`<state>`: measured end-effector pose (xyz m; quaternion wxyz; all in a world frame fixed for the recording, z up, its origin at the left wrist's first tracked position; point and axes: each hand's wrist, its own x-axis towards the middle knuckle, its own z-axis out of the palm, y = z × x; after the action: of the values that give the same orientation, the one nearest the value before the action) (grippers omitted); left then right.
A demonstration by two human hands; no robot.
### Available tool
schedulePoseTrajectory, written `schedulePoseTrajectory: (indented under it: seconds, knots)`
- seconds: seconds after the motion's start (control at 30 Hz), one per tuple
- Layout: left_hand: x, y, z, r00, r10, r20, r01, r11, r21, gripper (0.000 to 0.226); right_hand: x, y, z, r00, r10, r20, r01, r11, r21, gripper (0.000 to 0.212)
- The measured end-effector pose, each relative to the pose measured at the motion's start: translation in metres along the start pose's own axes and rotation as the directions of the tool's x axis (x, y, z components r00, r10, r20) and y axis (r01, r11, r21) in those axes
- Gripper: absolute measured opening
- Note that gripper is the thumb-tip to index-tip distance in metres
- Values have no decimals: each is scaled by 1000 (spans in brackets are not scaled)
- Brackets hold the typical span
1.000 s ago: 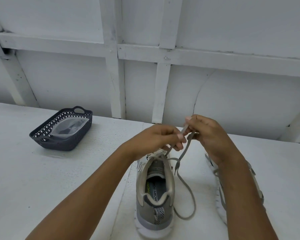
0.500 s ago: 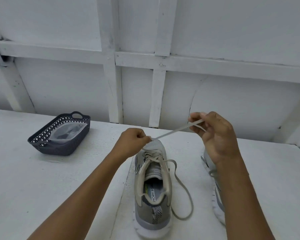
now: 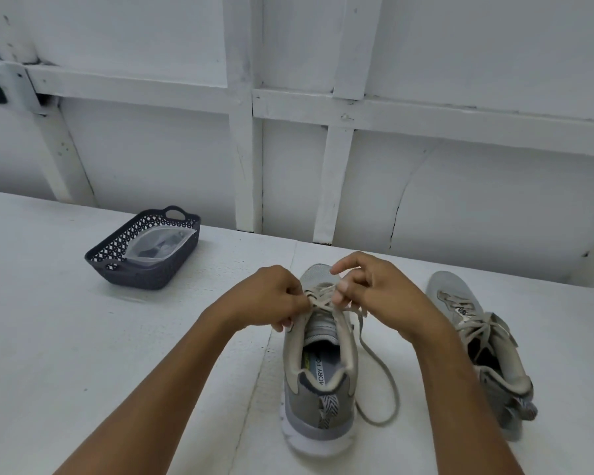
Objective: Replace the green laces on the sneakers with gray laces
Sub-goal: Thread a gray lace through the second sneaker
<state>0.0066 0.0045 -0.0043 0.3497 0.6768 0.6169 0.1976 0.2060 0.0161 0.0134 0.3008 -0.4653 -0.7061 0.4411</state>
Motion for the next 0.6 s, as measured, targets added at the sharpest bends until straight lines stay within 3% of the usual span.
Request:
schedulePoseTrajectory:
  seconds: [0.2,0.6]
  knots:
    - [-3,-11,3,994,-103,26,105,914,-392,25,5,3,17,991,43,-123,-73,965,-250,17]
    - [-3,-15,4,994,-107,27,107,887,-448,21,7,-1,35,995,77,-64,-98,888,-450,14]
